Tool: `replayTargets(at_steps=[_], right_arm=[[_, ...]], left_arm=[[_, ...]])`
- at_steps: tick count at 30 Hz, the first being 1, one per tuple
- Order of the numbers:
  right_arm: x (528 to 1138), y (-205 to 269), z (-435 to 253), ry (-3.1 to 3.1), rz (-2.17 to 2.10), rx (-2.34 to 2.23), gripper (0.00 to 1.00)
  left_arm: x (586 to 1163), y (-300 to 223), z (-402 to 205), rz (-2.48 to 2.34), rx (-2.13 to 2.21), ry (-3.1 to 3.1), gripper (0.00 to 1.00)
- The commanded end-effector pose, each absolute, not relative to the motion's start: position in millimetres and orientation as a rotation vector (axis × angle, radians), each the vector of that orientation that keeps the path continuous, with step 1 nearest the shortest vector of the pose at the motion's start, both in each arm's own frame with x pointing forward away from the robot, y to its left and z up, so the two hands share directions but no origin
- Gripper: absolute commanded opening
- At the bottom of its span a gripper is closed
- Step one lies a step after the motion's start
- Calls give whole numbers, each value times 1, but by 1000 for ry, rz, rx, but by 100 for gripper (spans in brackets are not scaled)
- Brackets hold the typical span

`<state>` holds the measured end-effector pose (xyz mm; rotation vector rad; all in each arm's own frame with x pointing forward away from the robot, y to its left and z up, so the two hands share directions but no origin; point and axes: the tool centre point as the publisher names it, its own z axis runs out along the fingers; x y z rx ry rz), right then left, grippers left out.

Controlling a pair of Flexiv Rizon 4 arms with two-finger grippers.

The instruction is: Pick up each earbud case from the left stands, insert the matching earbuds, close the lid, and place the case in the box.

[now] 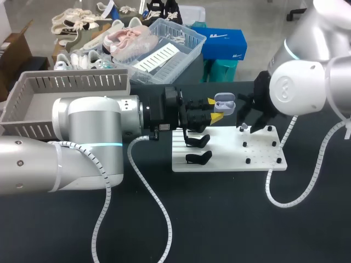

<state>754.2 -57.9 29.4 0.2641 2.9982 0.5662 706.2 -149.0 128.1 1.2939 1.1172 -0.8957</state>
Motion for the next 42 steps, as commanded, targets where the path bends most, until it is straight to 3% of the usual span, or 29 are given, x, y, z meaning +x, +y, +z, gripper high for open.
replayTargets(at_steps=[1,20,25,42], right_arm=[[754,-58,28,2998,565,301,40],[755,-53,26,2988,571,393,36],[757,-53,24,2990,572,393,29],[758,-57,22,2989,582,410,29]], left_arm=[[706,-150,127,-892,1291,1117,0],[706,-150,127,-892,1291,1117,0],[706,-150,127,-892,1291,1117,0],[706,-150,127,-892,1291,1117,0]])
